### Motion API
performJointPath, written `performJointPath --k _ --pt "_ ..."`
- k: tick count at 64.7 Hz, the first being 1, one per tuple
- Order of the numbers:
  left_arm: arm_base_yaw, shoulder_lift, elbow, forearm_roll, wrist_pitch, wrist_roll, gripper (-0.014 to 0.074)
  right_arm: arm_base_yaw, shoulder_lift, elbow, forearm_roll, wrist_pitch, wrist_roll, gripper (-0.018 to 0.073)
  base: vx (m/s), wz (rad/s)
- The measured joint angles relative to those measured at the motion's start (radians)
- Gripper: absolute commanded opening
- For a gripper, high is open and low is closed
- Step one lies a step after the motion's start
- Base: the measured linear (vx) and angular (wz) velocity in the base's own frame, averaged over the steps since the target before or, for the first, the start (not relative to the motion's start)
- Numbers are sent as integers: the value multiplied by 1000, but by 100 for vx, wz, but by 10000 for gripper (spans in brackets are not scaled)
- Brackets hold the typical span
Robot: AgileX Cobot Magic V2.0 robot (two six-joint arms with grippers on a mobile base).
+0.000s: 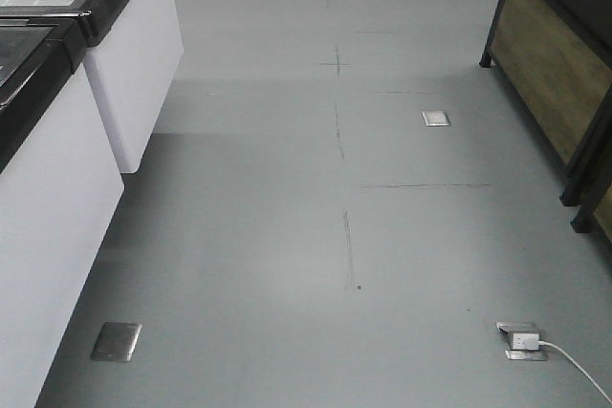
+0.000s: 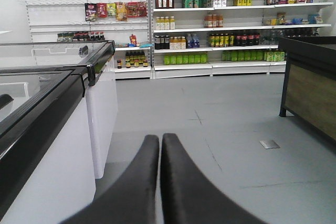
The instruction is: Left arm holds basket, right arm returns cookies
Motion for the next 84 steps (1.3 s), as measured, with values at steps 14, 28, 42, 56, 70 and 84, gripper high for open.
performJointPath --k 14,28,42,56,70,84 --pt "0 0 0 0 0 0 -8 0 0 0 0 0 0 -3 0 0" --pt "0 0 0 0 0 0 -8 0 0 0 0 0 0 -3 0 0" --pt "0 0 0 0 0 0 -8 0 0 0 0 0 0 -3 0 0" --pt "0 0 0 0 0 0 -8 0 0 0 0 0 0 -3 0 0" --pt "0 0 0 1 0 2 -7 0 0 0 0 0 0 -3 0 0" --pt "0 0 0 1 0 3 -7 0 0 0 0 0 0 -3 0 0"
